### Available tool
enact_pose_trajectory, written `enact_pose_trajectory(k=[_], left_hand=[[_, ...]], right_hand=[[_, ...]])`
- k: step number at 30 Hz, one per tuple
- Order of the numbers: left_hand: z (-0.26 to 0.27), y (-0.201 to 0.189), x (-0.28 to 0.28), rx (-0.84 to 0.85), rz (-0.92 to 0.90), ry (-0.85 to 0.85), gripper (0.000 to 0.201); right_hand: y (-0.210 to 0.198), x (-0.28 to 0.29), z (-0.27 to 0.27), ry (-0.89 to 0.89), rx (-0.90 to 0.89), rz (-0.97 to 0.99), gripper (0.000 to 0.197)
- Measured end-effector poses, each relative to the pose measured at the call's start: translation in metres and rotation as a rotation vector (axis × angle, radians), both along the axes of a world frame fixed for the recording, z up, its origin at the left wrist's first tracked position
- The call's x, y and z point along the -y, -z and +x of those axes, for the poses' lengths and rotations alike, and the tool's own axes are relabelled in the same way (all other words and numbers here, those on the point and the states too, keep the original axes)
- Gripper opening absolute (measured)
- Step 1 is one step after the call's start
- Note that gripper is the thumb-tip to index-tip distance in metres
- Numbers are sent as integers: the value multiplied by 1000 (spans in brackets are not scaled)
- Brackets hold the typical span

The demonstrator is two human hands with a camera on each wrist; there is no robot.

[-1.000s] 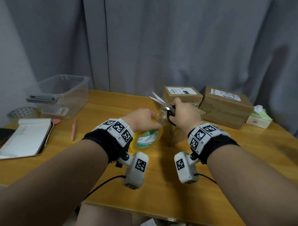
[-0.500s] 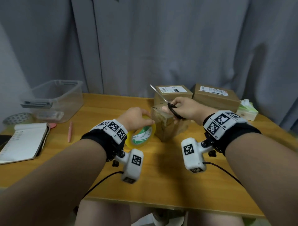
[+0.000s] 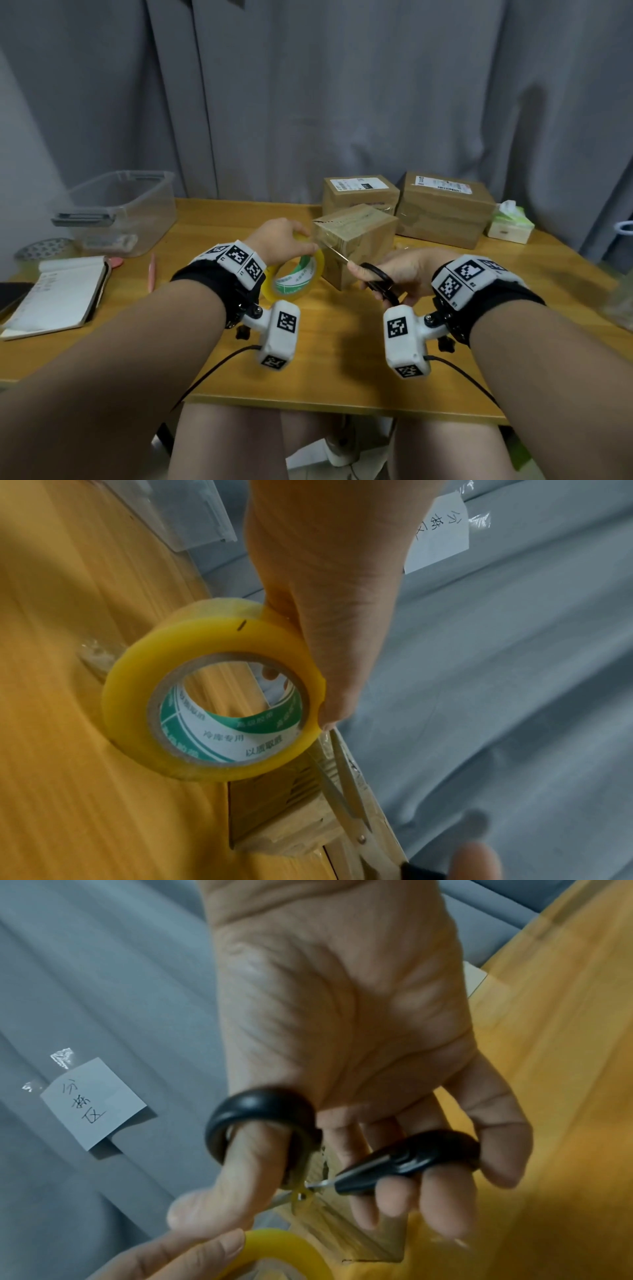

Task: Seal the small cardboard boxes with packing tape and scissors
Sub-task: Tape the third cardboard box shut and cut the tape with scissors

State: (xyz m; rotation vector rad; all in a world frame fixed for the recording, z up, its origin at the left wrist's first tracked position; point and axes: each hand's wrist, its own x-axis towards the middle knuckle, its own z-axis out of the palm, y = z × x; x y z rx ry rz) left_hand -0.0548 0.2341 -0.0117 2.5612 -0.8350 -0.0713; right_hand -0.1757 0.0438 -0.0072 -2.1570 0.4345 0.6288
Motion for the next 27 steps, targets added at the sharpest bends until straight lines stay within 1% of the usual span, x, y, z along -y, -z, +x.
enact_pose_trajectory(k=[4, 7, 11, 12, 14, 17, 19, 21, 22, 27], left_hand=[[6, -4, 5, -13, 2, 5, 38], [13, -6, 14, -71, -47, -25, 33], [26, -8, 21, -169, -108, -103, 15], [28, -9, 22, -197, -108, -124, 13], [31, -11, 25, -243, -89, -154, 11], [36, -13, 26, -305, -42, -176, 21], [37, -12, 26, -345, -45, -175, 26], [38, -10, 25, -371, -78, -179, 27], [38, -10, 24, -378, -94, -183, 28], [35, -8, 22, -381, -126, -208, 35]], right_hand=[[3, -4, 17, 6, 21, -6, 87], [6, -4, 29, 7, 58, -3, 91], [9, -3, 38, -25, 109, 3, 83], [9, -3, 39, -34, 118, 5, 81], [11, -2, 41, -51, 136, 11, 83], [14, 0, 42, -69, 157, 18, 87], [16, 2, 42, -73, 167, 34, 79], [16, 3, 42, -68, 186, 43, 61], [17, 4, 42, -64, 197, 48, 55], [19, 6, 47, -54, 243, 55, 54]])
